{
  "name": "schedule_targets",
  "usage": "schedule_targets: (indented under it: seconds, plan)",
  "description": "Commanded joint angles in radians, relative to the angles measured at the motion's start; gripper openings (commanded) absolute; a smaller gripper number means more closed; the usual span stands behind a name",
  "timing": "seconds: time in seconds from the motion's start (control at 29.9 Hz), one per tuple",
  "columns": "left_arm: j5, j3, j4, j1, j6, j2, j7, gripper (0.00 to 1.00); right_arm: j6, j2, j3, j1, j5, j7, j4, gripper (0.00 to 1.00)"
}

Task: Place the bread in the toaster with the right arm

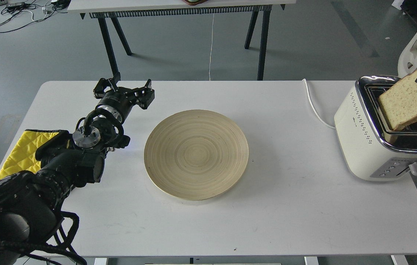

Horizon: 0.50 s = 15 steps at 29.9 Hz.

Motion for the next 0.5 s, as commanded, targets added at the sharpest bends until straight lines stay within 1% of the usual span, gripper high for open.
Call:
schedule_targets:
  seconds: [0.0, 0.03, 0.07, 0.2, 0.27, 0.3, 0.47]
  plan:
    - [0.0, -0.001, 0.0, 0.0, 0.0, 0.0, 0.0, 1.0, 0.001, 0.0, 0.009, 0.0, 0.02, 0.0, -0.001, 0.78]
    - [0.0, 0.001, 0.0, 0.0, 0.0, 0.0, 0.0, 1.0, -0.001, 0.0, 0.014, 0.0, 0.022, 0.0, -0.001, 0.97]
    - [0.0, -0.001, 0.0, 0.0, 0.0, 0.0, 0.0, 1.0, 0.001, 0.0, 0.016, 0.0, 0.022, 0.001, -0.001, 1.0]
    - [0.0, -0.001, 0.0, 0.0, 0.0, 0.0, 0.0, 1.0, 0.002, 0.0, 0.02, 0.0, 0.02, 0.001, -0.001, 1.0]
    - [0.0, -0.001, 0.0, 0.0, 0.0, 0.0, 0.0, 1.0, 0.001, -0.003, 0.054, 0.018, 0.022, 0.003, 0.003, 1.0]
    - [0.0, -0.001, 0.0, 0.0, 0.0, 0.002, 0.0, 1.0, -0.001, -0.008, 0.092, 0.018, 0.022, 0.003, 0.004, 1.0]
    - [0.0, 0.001, 0.0, 0.0, 0.0, 0.0, 0.0, 1.0, 0.004, -0.072, 0.397, -0.029, 0.046, 0.003, 0.021, 1.0]
